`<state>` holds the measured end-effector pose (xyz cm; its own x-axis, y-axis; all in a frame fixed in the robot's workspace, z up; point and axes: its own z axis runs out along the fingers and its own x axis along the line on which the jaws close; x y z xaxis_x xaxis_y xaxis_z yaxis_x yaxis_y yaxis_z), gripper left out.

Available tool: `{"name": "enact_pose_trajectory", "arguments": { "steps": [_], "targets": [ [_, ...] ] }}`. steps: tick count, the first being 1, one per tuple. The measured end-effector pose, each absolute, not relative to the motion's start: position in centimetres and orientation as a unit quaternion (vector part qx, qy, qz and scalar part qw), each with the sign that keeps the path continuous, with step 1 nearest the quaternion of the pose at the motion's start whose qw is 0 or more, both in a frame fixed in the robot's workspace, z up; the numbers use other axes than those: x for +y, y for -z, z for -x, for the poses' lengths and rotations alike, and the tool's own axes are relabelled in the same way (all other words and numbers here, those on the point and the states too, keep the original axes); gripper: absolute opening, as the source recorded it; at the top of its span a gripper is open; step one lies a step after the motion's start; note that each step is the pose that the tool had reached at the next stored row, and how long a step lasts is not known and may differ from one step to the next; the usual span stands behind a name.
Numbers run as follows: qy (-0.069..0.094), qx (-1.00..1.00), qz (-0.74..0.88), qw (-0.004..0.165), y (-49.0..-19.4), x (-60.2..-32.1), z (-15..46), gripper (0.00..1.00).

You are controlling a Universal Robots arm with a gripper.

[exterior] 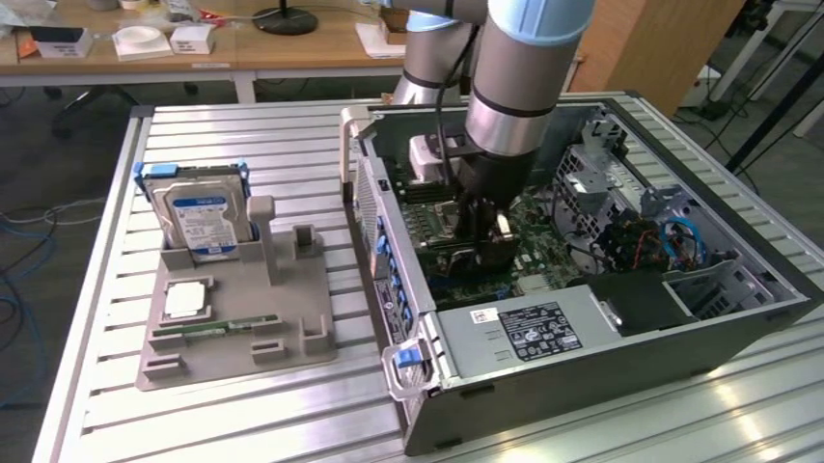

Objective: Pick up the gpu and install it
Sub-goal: 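Insert the gpu into the slot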

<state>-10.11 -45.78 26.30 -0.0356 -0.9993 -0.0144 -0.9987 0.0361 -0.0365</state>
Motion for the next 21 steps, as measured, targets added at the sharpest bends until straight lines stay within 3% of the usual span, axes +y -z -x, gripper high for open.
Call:
{"name": "enact_pose_trajectory", "arguments": {
  "steps": [1, 2, 4, 5, 8, 10, 11, 13, 14, 16, 21],
  "targets": [
    [0.008, 0.72, 0.694, 0.018, -26.7, -45.8, 10.1, 0.57],
    [0.008, 0.72, 0.694, 0.018, -27.2, -45.8, 10.1, 0.63],
    [0.008, 0.72, 0.694, 0.018, -28.1, -45.8, 10.1, 0.62],
    [0.008, 0.72, 0.694, 0.018, -28.5, -45.8, 10.1, 0.55],
    [0.009, 0.72, 0.694, 0.019, -29.0, -45.8, 10.1, 0.49],
    [0.009, 0.719, 0.694, 0.019, -29.0, -45.8, 10.1, 0.38],
    [0.009, 0.719, 0.694, 0.019, -29.0, -45.8, 10.1, 0.38],
    [0.009, 0.72, 0.694, 0.019, -29.0, -45.8, 10.1, 0.26],
    [0.009, 0.719, 0.694, 0.019, -29.0, -45.8, 10.1, 0.26],
    [0.009, 0.719, 0.694, 0.019, -29.0, -45.8, 10.1, 0.14],
    [0.009, 0.72, 0.694, 0.019, -28.6, -45.8, 10.3, 0.11]
  ]
}}
